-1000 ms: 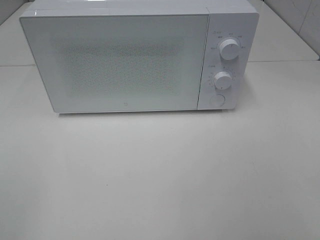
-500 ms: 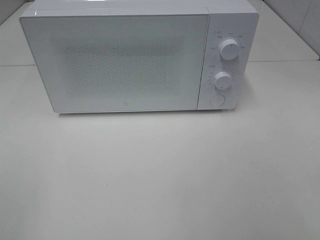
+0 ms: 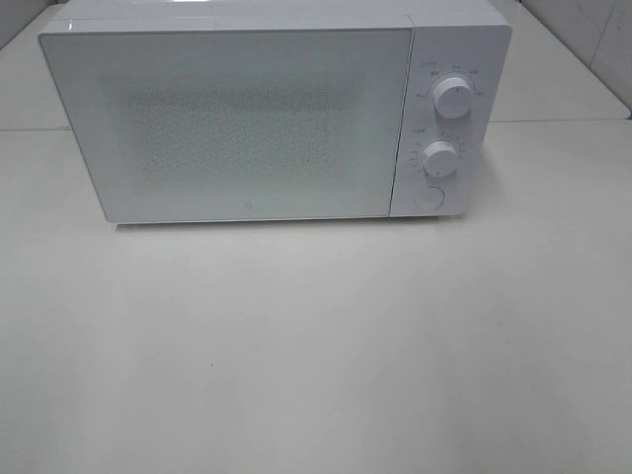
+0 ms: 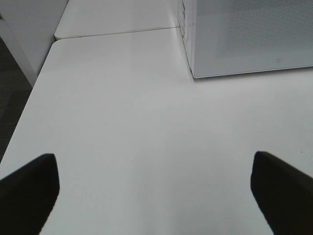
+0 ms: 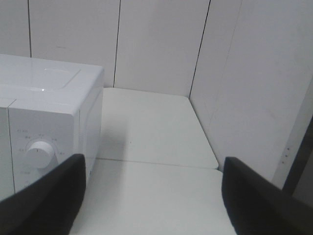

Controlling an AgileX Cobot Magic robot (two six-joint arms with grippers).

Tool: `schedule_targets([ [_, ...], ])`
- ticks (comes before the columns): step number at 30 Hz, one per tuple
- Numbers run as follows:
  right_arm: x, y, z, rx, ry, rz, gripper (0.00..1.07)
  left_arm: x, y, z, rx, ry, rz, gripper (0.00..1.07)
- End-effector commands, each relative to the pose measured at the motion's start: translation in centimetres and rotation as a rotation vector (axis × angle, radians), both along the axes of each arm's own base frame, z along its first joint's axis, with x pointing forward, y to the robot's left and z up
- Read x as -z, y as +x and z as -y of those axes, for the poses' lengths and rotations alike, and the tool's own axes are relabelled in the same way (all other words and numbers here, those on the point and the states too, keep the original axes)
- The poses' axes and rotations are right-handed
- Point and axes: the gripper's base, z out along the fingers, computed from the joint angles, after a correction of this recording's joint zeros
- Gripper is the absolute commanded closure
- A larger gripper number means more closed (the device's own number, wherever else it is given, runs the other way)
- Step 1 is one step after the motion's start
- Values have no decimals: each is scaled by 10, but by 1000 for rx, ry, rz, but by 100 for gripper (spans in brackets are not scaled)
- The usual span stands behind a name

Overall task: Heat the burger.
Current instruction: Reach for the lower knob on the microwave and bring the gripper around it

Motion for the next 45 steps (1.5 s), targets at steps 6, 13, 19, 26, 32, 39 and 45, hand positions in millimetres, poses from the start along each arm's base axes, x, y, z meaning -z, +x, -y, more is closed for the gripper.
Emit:
schedule_targets([
  [6,27,38,1,-14,-27,150,31,1,-3,0,-6,-8,20,6],
  [13,64,77,3,-26,-20,130,31,1,-3,0,-6,-8,20,6],
  [19,78,98,2,-49,-30,155,31,1,-3,0,-6,-8,20,6],
  [26,91,114,-7,-97,-24,203,31,1,-3,0,-6,-8,20,6],
  [32,107,120,-21,-87,-25,117,31,1,-3,0,-6,-8,20,6],
  [39,129,126,-49,-189,26,65,31,1,-3,0,-6,-8,20,6],
  [45,155,128,-69,-196,53,-4,31,1,-3,0,-6,-8,20,6],
])
